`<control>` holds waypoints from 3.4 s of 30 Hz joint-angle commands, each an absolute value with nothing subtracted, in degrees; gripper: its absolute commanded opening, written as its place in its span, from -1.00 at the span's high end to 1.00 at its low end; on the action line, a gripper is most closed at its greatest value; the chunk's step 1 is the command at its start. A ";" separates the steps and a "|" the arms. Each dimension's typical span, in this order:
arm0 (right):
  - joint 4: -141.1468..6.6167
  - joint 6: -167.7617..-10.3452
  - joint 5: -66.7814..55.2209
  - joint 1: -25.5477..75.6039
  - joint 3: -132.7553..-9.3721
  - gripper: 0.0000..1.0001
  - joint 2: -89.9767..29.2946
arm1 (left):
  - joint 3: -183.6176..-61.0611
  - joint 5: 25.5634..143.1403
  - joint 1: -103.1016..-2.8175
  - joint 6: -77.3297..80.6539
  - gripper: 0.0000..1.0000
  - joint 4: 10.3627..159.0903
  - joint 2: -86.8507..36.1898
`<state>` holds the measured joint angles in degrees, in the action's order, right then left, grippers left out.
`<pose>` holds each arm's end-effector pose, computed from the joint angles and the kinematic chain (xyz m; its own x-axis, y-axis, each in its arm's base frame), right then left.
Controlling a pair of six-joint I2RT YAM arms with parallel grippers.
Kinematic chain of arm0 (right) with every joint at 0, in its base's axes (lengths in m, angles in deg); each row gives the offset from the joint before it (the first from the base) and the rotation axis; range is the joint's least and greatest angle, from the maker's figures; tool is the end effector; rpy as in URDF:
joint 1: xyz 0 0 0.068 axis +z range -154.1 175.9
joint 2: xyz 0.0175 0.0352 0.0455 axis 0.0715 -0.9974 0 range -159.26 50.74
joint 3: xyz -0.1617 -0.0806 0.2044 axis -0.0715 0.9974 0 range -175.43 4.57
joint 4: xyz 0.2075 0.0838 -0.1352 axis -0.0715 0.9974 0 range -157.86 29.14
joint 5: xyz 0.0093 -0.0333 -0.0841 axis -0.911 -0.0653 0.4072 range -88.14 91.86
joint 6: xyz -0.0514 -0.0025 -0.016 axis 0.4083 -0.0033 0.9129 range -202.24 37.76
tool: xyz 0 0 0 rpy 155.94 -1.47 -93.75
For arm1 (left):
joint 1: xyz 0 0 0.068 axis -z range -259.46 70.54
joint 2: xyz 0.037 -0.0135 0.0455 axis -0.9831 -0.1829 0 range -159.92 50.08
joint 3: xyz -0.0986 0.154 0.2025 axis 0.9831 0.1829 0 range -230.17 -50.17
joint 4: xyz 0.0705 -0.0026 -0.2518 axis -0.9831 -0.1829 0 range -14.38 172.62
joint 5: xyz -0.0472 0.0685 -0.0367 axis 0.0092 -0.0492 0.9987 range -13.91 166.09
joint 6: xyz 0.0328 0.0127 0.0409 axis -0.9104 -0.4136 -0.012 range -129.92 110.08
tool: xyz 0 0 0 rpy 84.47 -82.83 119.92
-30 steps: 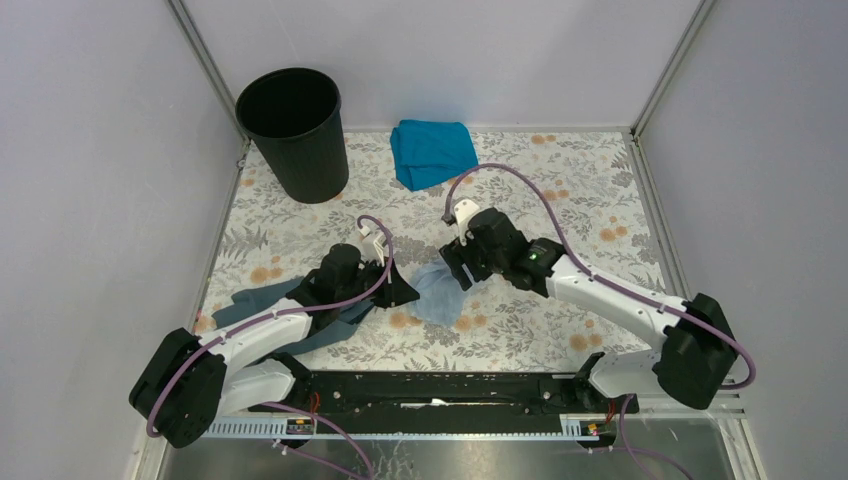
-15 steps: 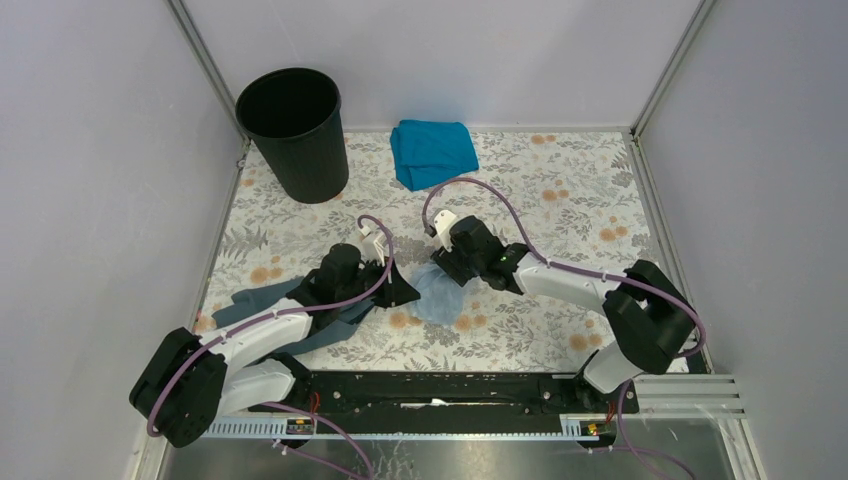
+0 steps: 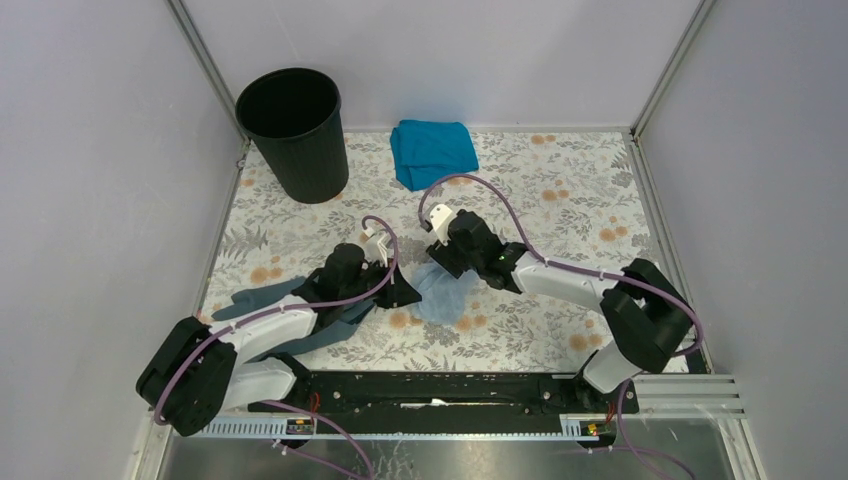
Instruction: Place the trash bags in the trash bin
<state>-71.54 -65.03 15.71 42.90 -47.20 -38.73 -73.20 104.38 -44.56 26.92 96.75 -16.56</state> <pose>0.2369 0.2414 0.2144 -0.1945 -0.6296 -0.7522 -0.6620 0.6501 -0.3730 0.1757 -0.1430 0.1784 -0.8280 -0.0661 -0.5568 0.4320 0.5579 -0.7086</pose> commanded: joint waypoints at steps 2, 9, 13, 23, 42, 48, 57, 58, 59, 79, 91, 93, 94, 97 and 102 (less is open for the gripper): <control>-76.03 -61.98 15.19 43.15 -50.07 -0.52 -42.66 | -74.01 105.70 -44.40 25.84 1.00 100.10 -16.53; -77.87 -65.68 14.26 42.18 -50.31 0.84 -43.76 | -73.66 104.50 -44.44 26.06 1.00 99.26 -14.85; -77.81 -71.61 22.68 40.44 -48.39 0.98 -41.19 | -72.57 102.26 -44.40 26.27 1.00 99.09 -12.06; -70.56 -96.34 13.28 28.07 -48.30 1.00 -30.08 | -78.06 90.90 -44.47 25.26 1.00 92.20 -5.89; -62.05 -101.89 -4.66 21.42 -66.01 -0.27 -38.10 | -104.93 62.76 -32.58 9.01 1.00 76.08 -13.21; -58.32 -101.50 4.93 21.35 -56.61 -0.65 -29.14 | -107.42 45.42 -23.42 4.40 1.00 72.83 -19.58; -56.85 -103.69 2.58 20.86 -49.92 -0.77 -19.99 | -114.25 28.08 -23.38 -0.59 1.00 67.91 -17.73; -57.30 -104.79 0.29 20.81 -49.57 -0.78 -19.56 | -113.84 30.18 -23.36 -0.83 1.00 68.35 -17.38; -58.28 -105.84 -2.84 20.86 -49.00 -0.79 -19.11 | -113.47 32.92 -23.37 -0.75 1.00 68.72 -17.34; -59.67 -137.26 -2.25 25.91 -41.98 -0.85 -19.57 | -90.05 73.37 -23.36 11.69 1.00 89.55 -21.35; -66.55 -154.12 9.09 38.58 -39.66 -0.99 -30.45 | -87.95 83.29 -23.30 13.37 1.00 93.32 -20.73; -73.37 -153.68 8.08 38.66 -38.44 -0.76 -32.91 | -88.41 85.28 -23.10 13.42 1.00 93.01 -20.80; -76.60 -152.00 6.73 38.62 -38.01 -0.42 -34.07 | -88.73 85.68 -23.05 13.60 1.00 92.58 -20.57; -86.17 -145.43 0.00 37.97 -38.21 0.57 -36.64 | -89.42 84.59 -23.11 13.94 0.71 89.85 -18.13; -97.55 -129.75 -23.53 34.45 -45.10 0.79 -40.01 | -89.43 79.67 -23.10 12.90 -0.50 84.07 -4.60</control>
<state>-82.52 -143.01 -4.79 37.11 -38.35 -38.34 -87.99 82.24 -23.28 13.22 85.34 -16.38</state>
